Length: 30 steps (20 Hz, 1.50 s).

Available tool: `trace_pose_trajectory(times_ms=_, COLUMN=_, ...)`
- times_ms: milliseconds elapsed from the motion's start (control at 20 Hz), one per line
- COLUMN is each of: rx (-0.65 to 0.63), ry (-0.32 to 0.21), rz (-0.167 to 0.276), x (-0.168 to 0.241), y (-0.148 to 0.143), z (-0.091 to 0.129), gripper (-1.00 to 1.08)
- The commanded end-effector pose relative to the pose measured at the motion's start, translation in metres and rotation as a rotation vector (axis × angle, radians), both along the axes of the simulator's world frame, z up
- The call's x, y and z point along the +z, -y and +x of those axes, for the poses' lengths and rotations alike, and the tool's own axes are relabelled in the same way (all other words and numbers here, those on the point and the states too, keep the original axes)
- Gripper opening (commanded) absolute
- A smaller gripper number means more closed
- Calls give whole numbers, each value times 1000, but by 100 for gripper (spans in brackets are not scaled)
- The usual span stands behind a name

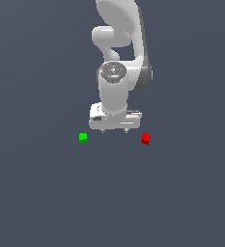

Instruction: Stack the red cube on top of the green cube.

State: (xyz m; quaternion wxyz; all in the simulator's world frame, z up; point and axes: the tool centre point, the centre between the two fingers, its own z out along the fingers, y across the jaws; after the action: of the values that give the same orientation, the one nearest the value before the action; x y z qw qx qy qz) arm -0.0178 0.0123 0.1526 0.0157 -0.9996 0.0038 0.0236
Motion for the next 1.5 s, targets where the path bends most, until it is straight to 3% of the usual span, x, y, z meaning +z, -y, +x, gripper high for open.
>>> trace_pose_trajectory(times_ms=0, rx=0, ry=0, rz=0, x=0, y=0, z=0, gripper=100)
trace_pose_trajectory(times_ms=650, rx=-61, ry=7, rz=-6, x=-13, y=-28, z=-12, gripper=100)
trace_pose_trajectory(times_ms=1450, rx=-256, ry=30, rz=-27, x=-58, y=-122, z=-37, gripper=100)
